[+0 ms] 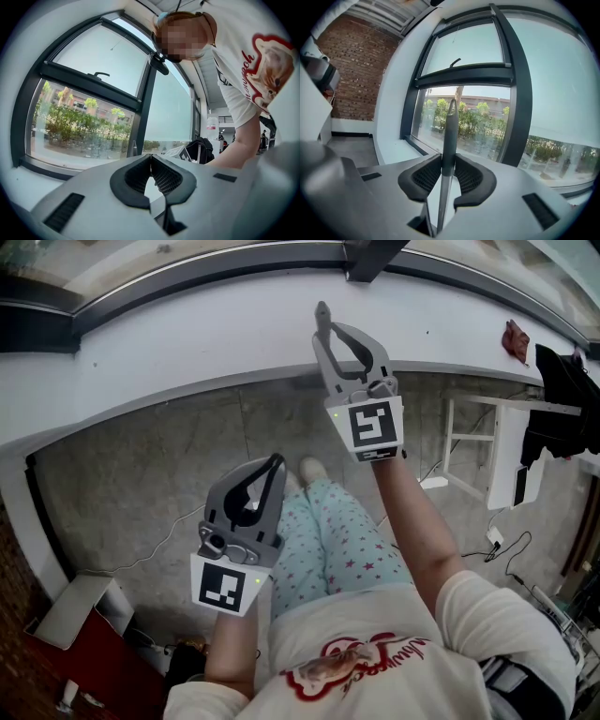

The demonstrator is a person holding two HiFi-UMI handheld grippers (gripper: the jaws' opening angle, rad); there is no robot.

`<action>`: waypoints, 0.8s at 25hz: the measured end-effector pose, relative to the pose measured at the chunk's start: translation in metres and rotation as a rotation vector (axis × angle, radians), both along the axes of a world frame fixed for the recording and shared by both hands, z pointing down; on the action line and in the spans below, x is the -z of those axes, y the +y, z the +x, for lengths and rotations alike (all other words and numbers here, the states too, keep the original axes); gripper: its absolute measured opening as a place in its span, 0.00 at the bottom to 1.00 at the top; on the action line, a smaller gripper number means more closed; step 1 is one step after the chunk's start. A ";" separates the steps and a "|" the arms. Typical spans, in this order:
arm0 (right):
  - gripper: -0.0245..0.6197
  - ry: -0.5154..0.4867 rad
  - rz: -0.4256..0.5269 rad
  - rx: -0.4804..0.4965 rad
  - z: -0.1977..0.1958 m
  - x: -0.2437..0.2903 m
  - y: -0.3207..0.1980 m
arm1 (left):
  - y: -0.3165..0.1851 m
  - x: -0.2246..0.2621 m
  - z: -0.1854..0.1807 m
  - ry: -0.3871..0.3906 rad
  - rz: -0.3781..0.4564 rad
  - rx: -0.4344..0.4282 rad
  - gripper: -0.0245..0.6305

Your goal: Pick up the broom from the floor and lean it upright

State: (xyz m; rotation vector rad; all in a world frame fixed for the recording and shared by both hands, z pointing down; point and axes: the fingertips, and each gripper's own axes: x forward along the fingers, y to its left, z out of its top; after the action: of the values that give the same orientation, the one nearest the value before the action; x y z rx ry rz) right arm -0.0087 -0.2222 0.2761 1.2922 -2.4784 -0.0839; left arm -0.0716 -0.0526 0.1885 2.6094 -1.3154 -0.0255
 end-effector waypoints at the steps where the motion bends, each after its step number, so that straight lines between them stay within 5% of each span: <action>1: 0.20 0.000 0.015 -0.001 0.000 0.001 0.002 | 0.000 0.000 0.000 0.000 -0.001 -0.002 0.07; 7: 0.22 0.084 0.036 0.111 -0.032 -0.010 0.025 | 0.000 0.000 0.001 0.004 -0.004 0.004 0.07; 20: 0.39 0.110 0.056 0.113 -0.018 0.000 0.051 | 0.004 0.000 -0.008 -0.005 -0.005 0.028 0.07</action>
State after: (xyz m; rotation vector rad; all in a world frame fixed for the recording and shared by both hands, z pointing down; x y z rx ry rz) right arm -0.0265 -0.1710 0.2759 1.1362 -2.4692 -0.2470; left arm -0.0801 -0.0481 0.1889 2.5878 -1.3522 -0.0204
